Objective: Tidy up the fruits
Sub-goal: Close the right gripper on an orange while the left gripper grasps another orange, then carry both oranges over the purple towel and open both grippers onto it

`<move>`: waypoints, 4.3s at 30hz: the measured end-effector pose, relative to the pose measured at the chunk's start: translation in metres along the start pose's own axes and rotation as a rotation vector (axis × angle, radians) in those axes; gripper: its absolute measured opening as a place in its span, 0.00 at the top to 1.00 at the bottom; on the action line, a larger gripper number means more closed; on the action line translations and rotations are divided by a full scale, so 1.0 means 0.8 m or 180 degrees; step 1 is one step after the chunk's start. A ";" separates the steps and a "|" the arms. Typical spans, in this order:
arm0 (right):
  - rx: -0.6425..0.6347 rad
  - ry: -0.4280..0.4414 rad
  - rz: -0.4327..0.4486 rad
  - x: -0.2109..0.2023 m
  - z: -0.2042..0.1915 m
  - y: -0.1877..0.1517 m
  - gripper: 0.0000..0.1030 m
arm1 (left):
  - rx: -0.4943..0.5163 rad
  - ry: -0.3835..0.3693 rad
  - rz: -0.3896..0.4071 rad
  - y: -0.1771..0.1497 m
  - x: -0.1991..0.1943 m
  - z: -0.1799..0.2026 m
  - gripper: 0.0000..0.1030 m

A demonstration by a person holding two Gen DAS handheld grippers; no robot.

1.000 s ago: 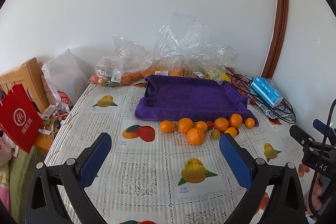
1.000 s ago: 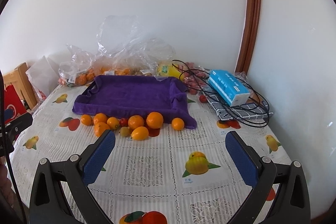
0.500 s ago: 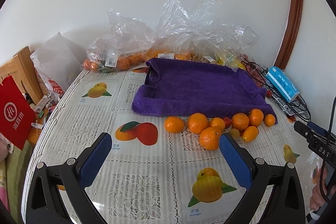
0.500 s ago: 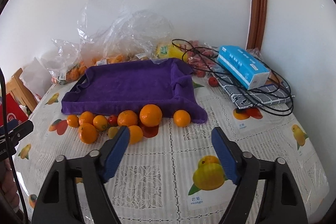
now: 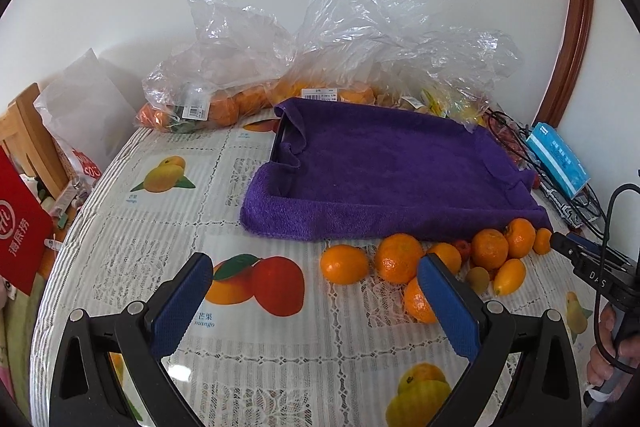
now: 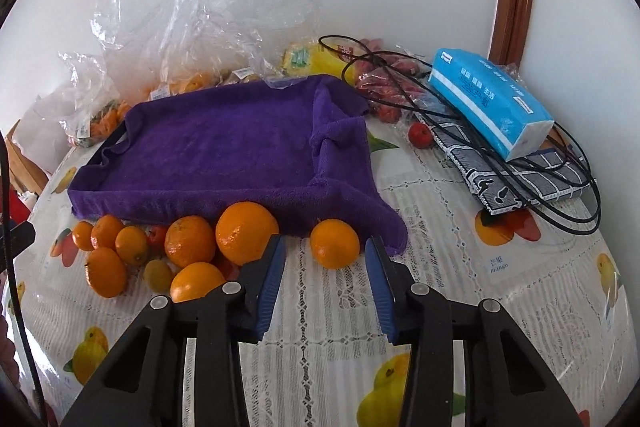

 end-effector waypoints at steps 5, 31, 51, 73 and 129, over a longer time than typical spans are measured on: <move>-0.0028 -0.0034 -0.0084 0.024 0.000 0.001 0.69 | -0.0051 -0.0085 -0.0051 0.001 0.012 -0.005 0.01; -0.0145 0.0139 0.0104 0.004 -0.007 -0.005 0.67 | -0.0049 -0.0109 -0.0464 -0.009 0.079 -0.004 0.22; -0.0220 0.0253 0.0135 -0.002 -0.017 -0.012 0.67 | 0.0224 -0.0163 -0.0511 -0.014 0.095 0.014 0.66; -0.0161 0.0447 0.0375 -0.054 -0.030 0.013 0.67 | 0.0024 -0.0328 -0.0283 0.001 0.041 0.010 0.66; -0.0224 0.0453 -0.0081 0.069 -0.060 0.075 0.67 | -0.0184 -0.0388 -0.0379 0.076 0.134 0.008 0.66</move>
Point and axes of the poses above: each gripper's, at about its wrist camera, not at the fingertips, and x roughly the way its jaws point, z to its right, y to its top, the point moved 1 cm from there along x, roughly the way its jaws point, and after that the axes turned 5 degrees about -y, right-handed, at the moved point
